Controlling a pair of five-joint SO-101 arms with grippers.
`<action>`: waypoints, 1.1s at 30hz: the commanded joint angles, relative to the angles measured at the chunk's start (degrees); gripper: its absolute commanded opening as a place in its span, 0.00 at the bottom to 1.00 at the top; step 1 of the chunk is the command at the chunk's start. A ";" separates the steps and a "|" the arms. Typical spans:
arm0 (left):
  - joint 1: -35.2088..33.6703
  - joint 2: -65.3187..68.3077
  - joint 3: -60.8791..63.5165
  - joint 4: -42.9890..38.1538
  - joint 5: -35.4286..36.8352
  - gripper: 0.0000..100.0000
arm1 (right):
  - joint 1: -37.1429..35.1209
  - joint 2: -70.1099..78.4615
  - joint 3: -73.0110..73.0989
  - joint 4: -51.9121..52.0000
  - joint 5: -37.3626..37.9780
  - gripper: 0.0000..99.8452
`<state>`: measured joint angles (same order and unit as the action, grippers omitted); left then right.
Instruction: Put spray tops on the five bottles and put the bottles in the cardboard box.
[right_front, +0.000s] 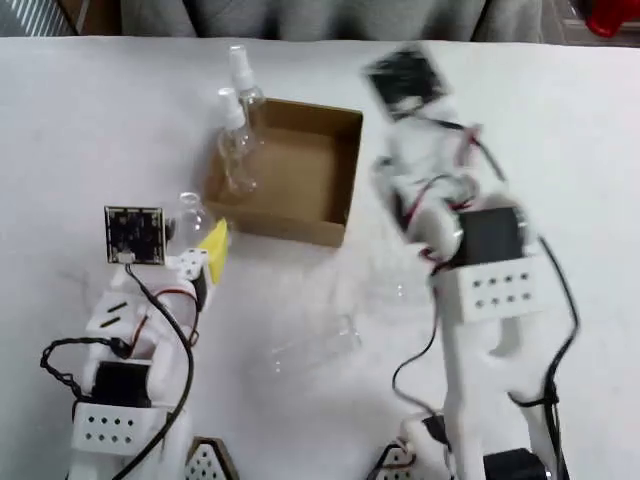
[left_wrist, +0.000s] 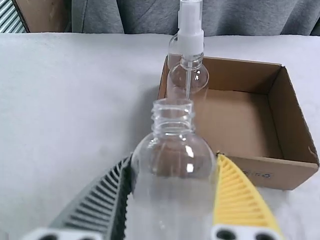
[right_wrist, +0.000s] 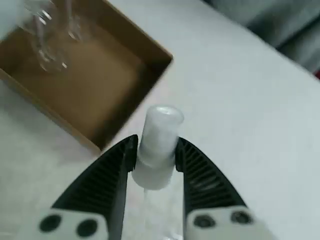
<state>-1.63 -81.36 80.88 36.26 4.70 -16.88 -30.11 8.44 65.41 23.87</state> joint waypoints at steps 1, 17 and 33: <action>-0.57 -1.10 -0.70 -2.20 0.44 0.03 | -6.81 -3.03 -0.70 -11.12 -0.35 0.02; -0.48 -1.10 4.22 -12.84 0.35 0.02 | -29.85 -8.31 -1.93 -28.88 -0.62 0.02; -0.13 -1.10 9.41 -23.82 0.35 0.02 | -25.98 -10.68 10.29 -51.38 -19.96 0.02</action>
<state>-1.80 -81.54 90.81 14.90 4.70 -43.34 -39.43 17.85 18.11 4.53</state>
